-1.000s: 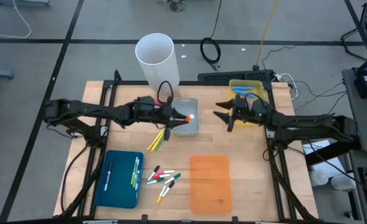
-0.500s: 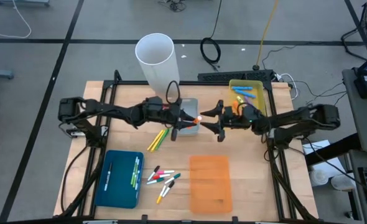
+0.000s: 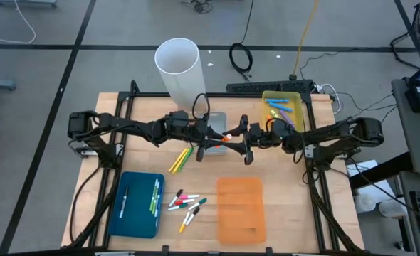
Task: Pick & Place Markers
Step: Put the large orange highlighter pen in the yellow bin
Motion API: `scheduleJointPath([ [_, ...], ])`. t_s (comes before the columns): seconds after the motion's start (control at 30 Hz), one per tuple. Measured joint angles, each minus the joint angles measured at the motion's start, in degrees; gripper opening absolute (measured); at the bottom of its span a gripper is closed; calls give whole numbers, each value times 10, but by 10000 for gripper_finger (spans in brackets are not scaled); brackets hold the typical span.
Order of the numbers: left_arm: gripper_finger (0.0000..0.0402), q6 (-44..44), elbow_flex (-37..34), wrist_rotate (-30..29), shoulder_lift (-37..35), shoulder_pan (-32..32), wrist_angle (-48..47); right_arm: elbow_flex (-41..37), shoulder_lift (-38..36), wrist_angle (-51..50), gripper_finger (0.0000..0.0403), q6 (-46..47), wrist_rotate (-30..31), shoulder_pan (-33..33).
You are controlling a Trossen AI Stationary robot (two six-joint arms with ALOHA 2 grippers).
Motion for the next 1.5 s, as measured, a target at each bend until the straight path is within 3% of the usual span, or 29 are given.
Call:
scheduleJointPath([
  [0.33, 62, -5, 0, 0, 0, -4, 2, 0, 0, -31, 54, -26, 5, -1],
  [0.53, 70, -36, 0, -2, 0, -4, 5, 0, 0, -30, 51, -31, 4, -1],
  [0.6, 102, -76, 0, -4, 0, -4, 5, 0, 0, -30, 51, -32, 3, -1],
  [0.83, 270, -132, 0, 0, 0, -6, 3, 0, 0, -38, 51, -34, 7, 0],
  [0.97, 339, -129, 0, 1, -24, -11, -4, 0, -15, -102, 51, -49, 63, -6],
  [1.1, 374, -126, 0, -33, -68, -14, -57, -2, -44, -225, 51, -58, 146, -16],
  [1.27, 383, -104, 0, -115, -121, -12, -176, 0, -102, -364, 51, -76, 282, -15],
  [1.5, 363, -123, 0, -252, -152, -16, -379, -2, -186, -584, 51, -57, 518, -24],
])
